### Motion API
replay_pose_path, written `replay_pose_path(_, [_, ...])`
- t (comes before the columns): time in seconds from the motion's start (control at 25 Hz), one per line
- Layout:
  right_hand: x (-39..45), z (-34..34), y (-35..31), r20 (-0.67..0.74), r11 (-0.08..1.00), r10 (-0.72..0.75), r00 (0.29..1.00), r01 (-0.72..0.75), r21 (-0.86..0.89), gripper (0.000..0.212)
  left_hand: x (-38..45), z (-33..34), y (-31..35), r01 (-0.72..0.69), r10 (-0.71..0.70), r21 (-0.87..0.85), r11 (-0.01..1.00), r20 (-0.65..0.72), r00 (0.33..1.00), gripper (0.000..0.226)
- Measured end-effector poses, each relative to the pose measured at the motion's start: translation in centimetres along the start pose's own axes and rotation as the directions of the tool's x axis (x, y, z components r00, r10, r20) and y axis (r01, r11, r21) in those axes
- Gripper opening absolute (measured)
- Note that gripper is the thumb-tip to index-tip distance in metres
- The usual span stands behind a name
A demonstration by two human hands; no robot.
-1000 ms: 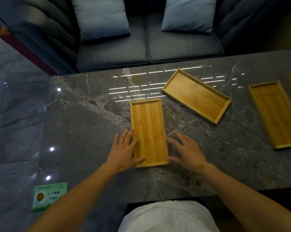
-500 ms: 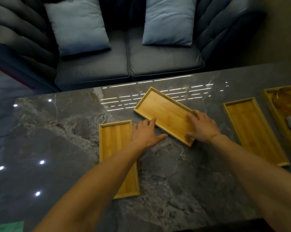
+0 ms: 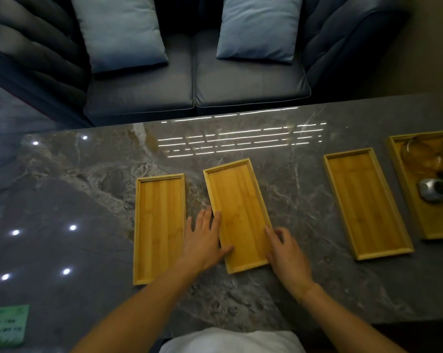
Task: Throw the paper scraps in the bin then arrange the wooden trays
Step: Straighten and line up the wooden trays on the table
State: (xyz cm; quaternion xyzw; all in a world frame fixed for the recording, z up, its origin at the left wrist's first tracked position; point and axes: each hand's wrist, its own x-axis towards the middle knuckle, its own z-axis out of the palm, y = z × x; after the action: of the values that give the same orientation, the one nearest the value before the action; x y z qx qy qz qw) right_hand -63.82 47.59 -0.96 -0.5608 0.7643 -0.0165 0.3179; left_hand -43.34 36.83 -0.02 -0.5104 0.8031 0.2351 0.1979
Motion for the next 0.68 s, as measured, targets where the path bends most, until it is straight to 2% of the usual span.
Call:
replay_pose_path(0.12, [-3.7,1.6,0.6,0.056,0.997,-0.01,0.998,0.006,0.076,0.075,-3.3,2.0,0.3,-0.023,0.022,-0.028,0.999,-0.013,1.0,0.092])
replay_pose_path(0.2, [-3.3,1.2,0.4,0.026,0.988,0.027,0.999,-0.031,0.149,0.085,-4.5,2.6,0.7,0.008,-0.023,-0.217,0.976,-0.065,0.998,0.09])
replay_pose_path(0.28, [-0.9,0.2,-0.2,-0.002,0.98,0.077,0.997,-0.076,0.185,0.086,-4.2,2.3,1.1,0.095,-0.14,-0.473,0.876,-0.061,0.988,0.087])
replay_pose_path(0.36, [1.5,-0.9,-1.5,0.022,0.973,0.109,0.994,-0.111,0.203,0.075,-3.2,1.6,1.8,0.181,-0.241,-0.62,0.763,-0.013,0.971,0.073])
replay_pose_path(0.48, [3.0,-1.6,-3.4,0.003,0.946,0.171,0.985,-0.165,0.278,0.055,-2.4,1.0,2.7,0.233,-0.289,-0.716,0.658,0.046,0.956,0.065])
replay_pose_path(0.56, [2.5,-1.4,-3.7,-0.006,0.922,0.21,0.978,-0.196,0.333,0.057,-2.4,1.0,2.4,0.246,-0.287,-0.769,0.59,0.085,0.954,0.073])
replay_pose_path(0.68, [1.5,-1.4,-4.5,0.008,0.875,0.177,0.984,-0.161,0.457,0.063,-3.0,0.8,0.4,0.201,-0.251,-0.817,0.541,0.072,0.965,0.079])
